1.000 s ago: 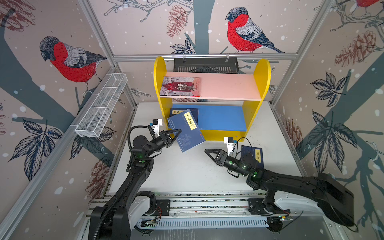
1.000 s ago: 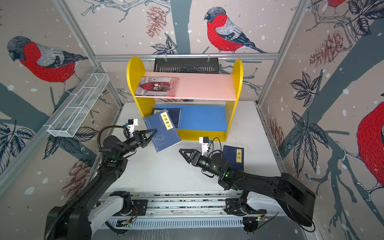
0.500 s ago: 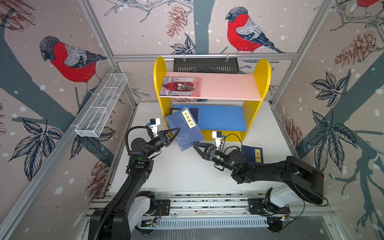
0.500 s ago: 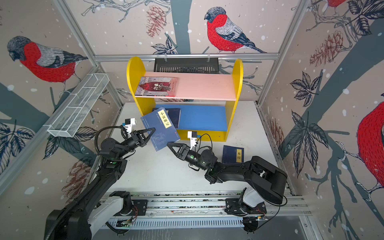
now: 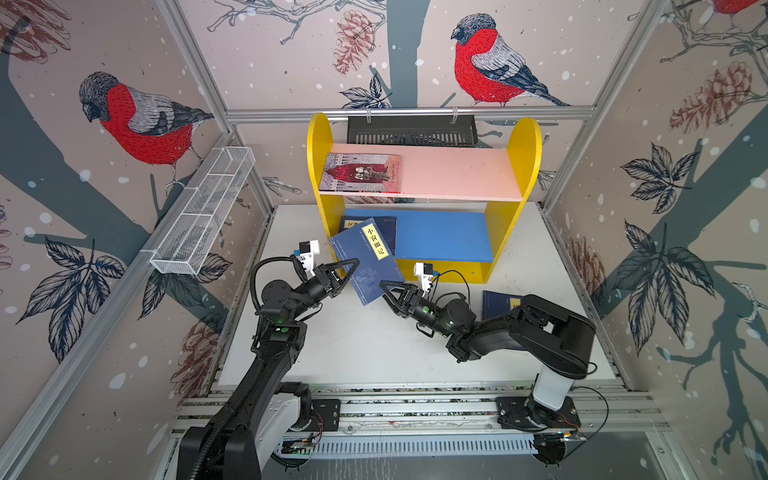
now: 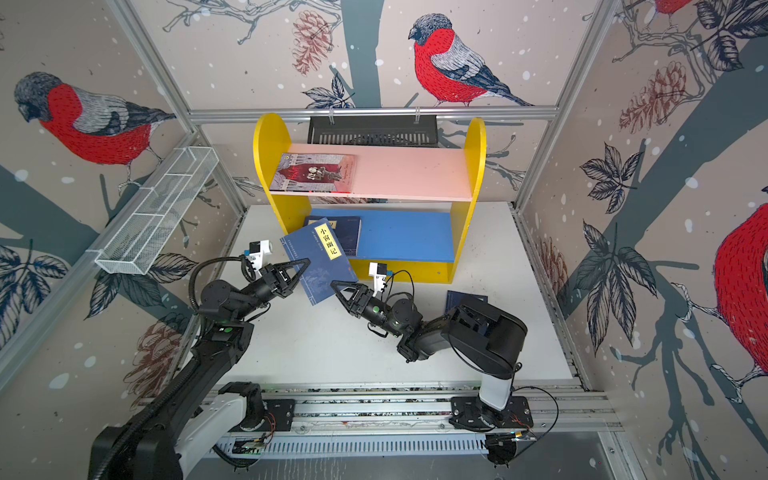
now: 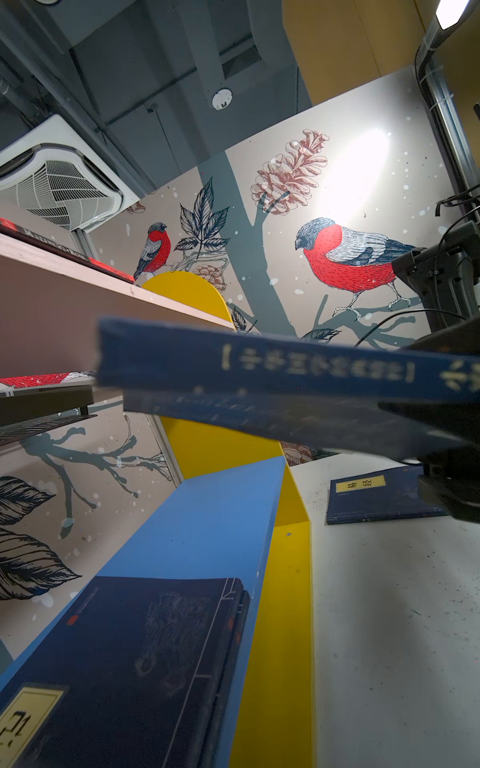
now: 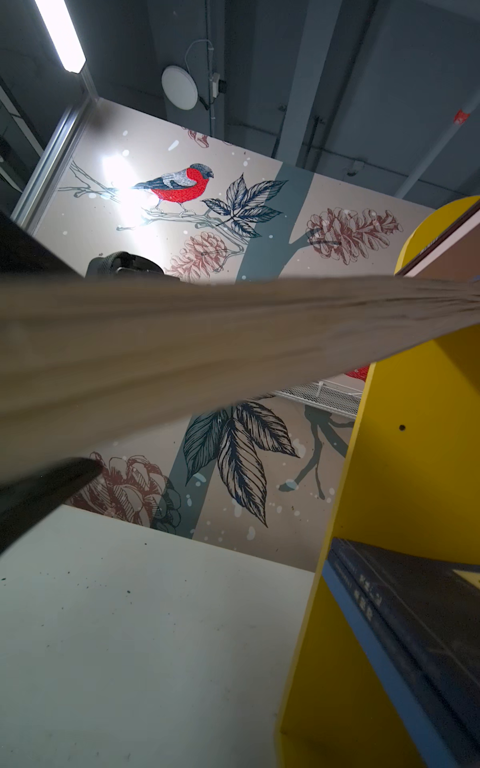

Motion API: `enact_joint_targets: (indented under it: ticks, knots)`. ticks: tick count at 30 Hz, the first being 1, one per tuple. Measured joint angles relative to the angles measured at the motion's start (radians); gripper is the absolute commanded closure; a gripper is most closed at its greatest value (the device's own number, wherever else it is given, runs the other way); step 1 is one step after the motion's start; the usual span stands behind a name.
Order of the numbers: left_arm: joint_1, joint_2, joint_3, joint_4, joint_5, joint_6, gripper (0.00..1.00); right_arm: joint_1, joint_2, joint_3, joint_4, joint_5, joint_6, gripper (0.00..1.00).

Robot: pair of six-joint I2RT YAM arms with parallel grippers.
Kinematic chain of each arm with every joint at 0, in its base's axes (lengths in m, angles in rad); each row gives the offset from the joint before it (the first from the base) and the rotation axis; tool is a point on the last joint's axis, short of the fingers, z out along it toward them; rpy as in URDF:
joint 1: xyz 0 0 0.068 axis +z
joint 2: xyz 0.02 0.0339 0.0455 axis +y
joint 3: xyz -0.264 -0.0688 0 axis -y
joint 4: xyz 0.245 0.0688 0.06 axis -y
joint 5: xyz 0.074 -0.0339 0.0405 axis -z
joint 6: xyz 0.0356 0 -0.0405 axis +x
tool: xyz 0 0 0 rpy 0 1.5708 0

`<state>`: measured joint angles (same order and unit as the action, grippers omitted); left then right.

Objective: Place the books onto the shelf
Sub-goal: 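Lift the paperback toward the blue shelf with the left gripper while the right withdraws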

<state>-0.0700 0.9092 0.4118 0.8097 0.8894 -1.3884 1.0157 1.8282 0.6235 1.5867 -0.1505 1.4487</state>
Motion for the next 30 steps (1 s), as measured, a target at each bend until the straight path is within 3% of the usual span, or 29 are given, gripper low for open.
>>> enact_joint_targets:
  ticks: [13,17,22,25,26,30]
  knots:
    - [0.002,-0.01,-0.037,-0.028,-0.05,0.028,1.0,0.001,0.046,0.042,0.031,0.006,0.043,0.68]
    - [0.002,-0.022,-0.054,-0.076,-0.054,0.044,1.0,0.0,0.051,0.06,0.03,0.004,0.043,0.77]
    - [0.002,-0.042,-0.069,-0.141,-0.063,0.082,1.0,0.0,0.055,0.067,0.026,0.002,0.046,0.97]
    - [0.002,-0.047,-0.072,-0.164,-0.069,0.103,1.0,-0.004,0.053,0.062,0.022,-0.001,0.046,0.99]
    - [0.002,-0.048,-0.073,-0.172,-0.069,0.108,0.95,-0.007,0.051,0.058,0.019,-0.008,0.046,0.99]
    - [0.002,-0.053,-0.082,-0.189,-0.051,0.161,0.58,-0.033,0.032,0.033,0.011,-0.056,0.047,1.0]
